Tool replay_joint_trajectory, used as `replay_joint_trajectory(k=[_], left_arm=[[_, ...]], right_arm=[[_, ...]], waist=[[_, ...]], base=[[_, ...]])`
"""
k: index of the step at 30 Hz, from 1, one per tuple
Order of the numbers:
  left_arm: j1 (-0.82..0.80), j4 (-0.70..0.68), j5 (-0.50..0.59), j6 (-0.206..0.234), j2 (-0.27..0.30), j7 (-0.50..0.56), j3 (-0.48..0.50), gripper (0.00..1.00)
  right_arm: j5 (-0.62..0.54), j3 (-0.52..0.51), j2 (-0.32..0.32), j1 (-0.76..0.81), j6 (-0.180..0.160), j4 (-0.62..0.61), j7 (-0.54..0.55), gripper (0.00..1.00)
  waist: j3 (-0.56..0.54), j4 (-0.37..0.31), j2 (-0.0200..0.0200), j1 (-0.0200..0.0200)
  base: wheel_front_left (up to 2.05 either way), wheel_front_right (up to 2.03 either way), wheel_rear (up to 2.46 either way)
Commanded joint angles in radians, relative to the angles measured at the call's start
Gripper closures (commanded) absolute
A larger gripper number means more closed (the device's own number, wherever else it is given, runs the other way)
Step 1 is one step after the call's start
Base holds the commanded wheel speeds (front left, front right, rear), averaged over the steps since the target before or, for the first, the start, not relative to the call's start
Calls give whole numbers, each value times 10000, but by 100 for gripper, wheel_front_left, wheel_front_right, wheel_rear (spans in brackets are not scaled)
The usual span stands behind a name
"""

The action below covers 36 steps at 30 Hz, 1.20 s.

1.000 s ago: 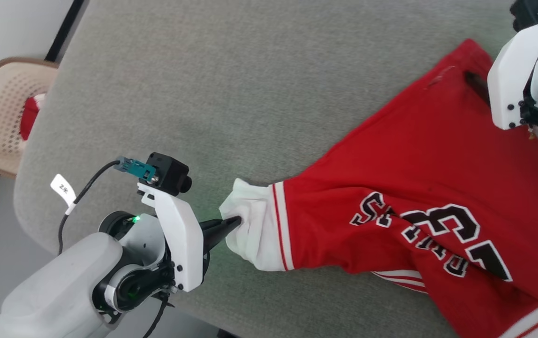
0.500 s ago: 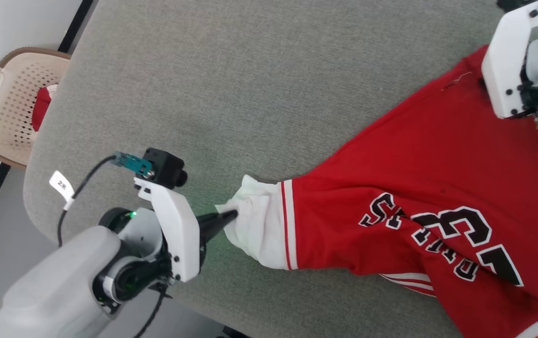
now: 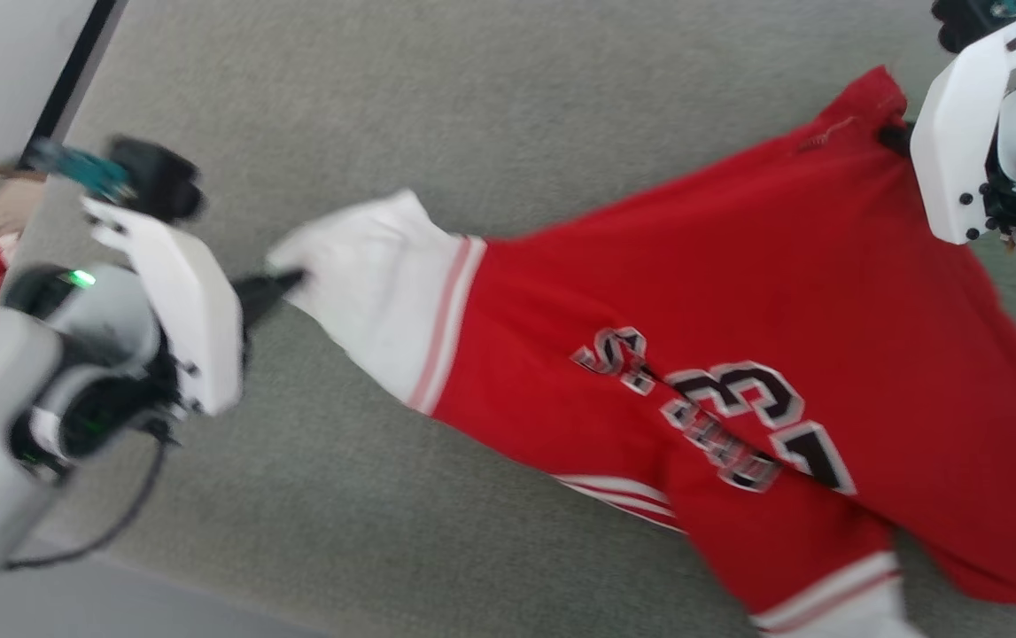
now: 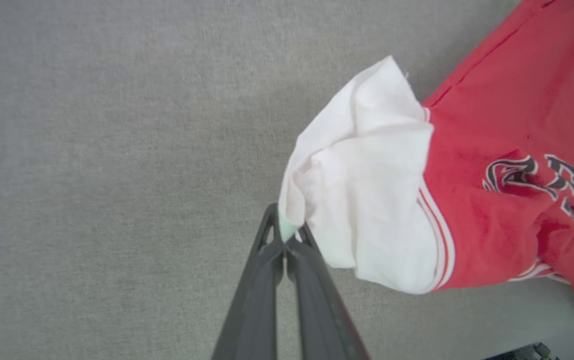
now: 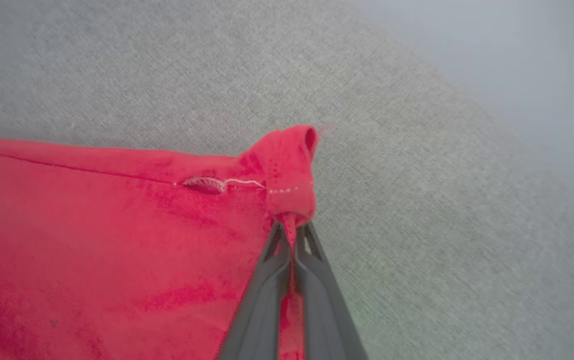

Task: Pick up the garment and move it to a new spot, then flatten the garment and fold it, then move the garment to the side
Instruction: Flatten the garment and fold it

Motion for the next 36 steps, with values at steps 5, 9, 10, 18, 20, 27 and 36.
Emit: replay_joint_trajectory(k=[5, 9, 10, 18, 20, 27, 36], left_arm=[[-820, -10, 377, 282, 577, 221, 372, 100], [-1462, 58, 659, 499, 788, 250, 644, 100], [-1462, 58, 659, 499, 788, 250, 644, 100], [-2599, 364, 1171, 649, 837, 315, 899, 100], [-2999, 573, 1479, 583, 690, 296, 845, 100], [-4395, 2338, 2463, -15, -450, -708, 643, 100], [-7400, 5393, 4676, -507, -2092, -4782, 844, 100]], right_arm=[[230, -263, -433, 332, -10, -811, -697, 100], [205, -574, -710, 519, -10, -1538, -1057, 100], [205, -574, -710, 519, -10, -1538, -1057, 100], [-41, -1557, -955, 986, -10, -2938, -1036, 100], [-278, -1956, -957, 1130, -10, -3289, -921, 100], [-1439, -3005, -211, 748, -12, -2791, -1298, 100], [-4110, -3842, 1368, -1635, -12, -407, -4649, 100]], waist=[[-871, -953, 0, -1], [-1297, -1421, 0, -1], [-1297, -1421, 0, -1], [-2043, -2109, 0, -1], [-2201, -2228, 0, -1], [-1945, -2323, 0, -1], [-911, -2419, 0, -1]], base=[[0, 0, 0], [0, 0, 0], [0, 0, 0], [0, 0, 0], [0, 0, 0], [0, 0, 0], [0, 0, 0]])
